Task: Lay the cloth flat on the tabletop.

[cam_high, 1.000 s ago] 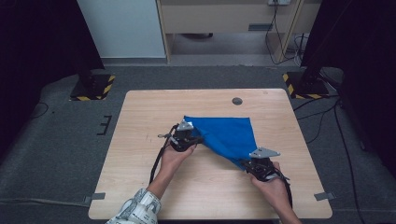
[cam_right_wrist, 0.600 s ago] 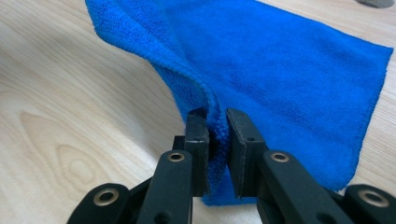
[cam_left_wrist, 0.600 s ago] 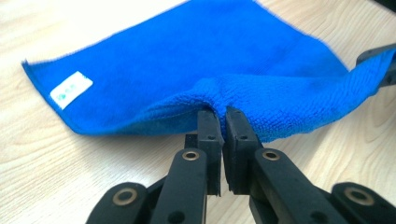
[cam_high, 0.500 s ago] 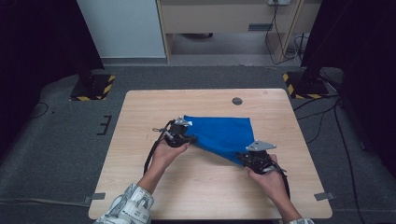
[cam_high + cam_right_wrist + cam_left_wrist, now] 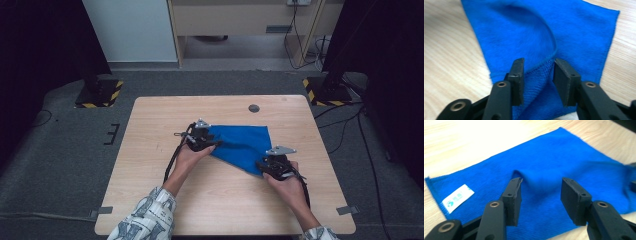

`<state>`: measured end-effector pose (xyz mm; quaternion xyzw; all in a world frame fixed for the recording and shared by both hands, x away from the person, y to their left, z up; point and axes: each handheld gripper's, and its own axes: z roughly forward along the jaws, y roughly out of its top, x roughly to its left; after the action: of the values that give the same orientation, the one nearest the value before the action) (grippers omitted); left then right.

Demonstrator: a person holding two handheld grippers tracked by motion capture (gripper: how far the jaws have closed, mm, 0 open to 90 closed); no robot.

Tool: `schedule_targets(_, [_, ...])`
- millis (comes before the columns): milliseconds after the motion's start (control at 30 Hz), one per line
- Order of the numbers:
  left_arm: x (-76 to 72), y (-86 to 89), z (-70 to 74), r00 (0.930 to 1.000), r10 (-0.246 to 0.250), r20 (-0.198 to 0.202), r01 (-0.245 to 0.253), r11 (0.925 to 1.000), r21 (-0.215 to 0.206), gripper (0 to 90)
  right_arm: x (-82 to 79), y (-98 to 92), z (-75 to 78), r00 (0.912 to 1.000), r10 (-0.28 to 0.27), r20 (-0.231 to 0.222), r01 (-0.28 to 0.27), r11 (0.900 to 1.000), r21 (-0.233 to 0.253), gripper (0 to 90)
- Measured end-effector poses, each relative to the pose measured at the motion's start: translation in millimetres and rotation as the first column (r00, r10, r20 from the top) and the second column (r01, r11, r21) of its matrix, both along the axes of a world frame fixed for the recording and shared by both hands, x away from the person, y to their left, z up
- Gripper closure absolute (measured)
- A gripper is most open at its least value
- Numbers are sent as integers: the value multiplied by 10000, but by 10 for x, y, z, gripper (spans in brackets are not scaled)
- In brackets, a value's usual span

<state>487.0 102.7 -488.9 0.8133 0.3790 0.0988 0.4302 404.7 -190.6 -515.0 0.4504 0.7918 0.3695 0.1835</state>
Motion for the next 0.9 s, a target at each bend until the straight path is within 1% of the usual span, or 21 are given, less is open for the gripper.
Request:
schedule_targets(67, [-39,-9,10,9998,-93,155,93,9999,50,513,6,-10,10,9999,-51,112,51,10000,-45,590])
schedule_targets(100, [-51,-21,10,9996,-121,265,116,9998,189,514,-4,-11,27,9998,-141,154,141,9999,6,582])
schedule_targets(133, [-56,-30,7,9994,-133,320,124,9996,266,520,-14,-16,46,9997,-104,210,104,9999,18,569])
schedule_targets(200, [-55,-47,-6,9992,-111,384,97,9992,384,525,-29,-22,67,9997,-114,227,112,9999,88,562])
schedule_targets(333, [-51,-56,-39,9993,-62,369,44,9988,488,519,-68,-29,77,9995,-226,224,222,9996,164,520])
schedule_targets(367, [-51,-52,-43,9993,-57,373,37,9986,527,519,-82,-27,85,9996,-207,206,203,9996,187,524])
schedule_targets(433, [-51,-33,-42,9987,58,497,-94,9973,733,523,-119,-23,117,9994,-115,314,109,9997,196,587])
schedule_targets(500, [-47,3,-43,9984,189,532,-229,9969,755,541,-168,-15,160,9991,50,428,-67,9992,392,697])
schedule_targets(533, [-51,18,-46,9981,319,536,-362,9960,813,545,-198,-4,177,9989,130,457,-148,9991,388,735])
schedule_targets(567, [-57,35,-50,9977,414,534,-459,9951,874,548,-225,10,184,9986,178,490,-197,9991,376,770])
schedule_targets(600, [-63,53,-56,9973,463,564,-511,9950,863,549,-254,30,187,9989,245,398,-260,9990,371,792])
schedule_targets(633, [-69,70,-62,9971,495,585,-546,9945,895,549,-276,54,179,9985,367,404,-381,9986,359,807])
schedule_targets(667, [-76,85,-66,9964,548,648,-609,9935,958,549,-299,87,167,9984,426,373,-440,9983,371,817])
schedule_targets(733, [-78,125,-74,9955,616,724,-680,9936,898,548,-326,155,145,9979,583,266,-591,9978,305,831])
schedule_targets(767, [-79,142,-80,9951,664,730,-725,9938,837,548,-331,182,135,9976,652,236,-657,9977,186,830])
schedule_targets(800, [-78,158,-87,9949,684,742,-747,9935,859,548,-339,205,126,9983,578,99,-580,9982,173,829])
schedule_targets(833, [-76,173,-97,9948,692,746,-754,9936,839,547,-342,218,111,9983,570,92,-571,9983,134,821])
schedule_targets(867, [-71,186,-111,9948,709,730,-768,9936,823,537,-344,242,75,9987,499,-53,-499,9987,-42,761])
schedule_targets(900, [-65,196,-126,9950,701,718,-762,9933,867,537,-344,242,75,9987,499,-53,-499,9987,-42,761])
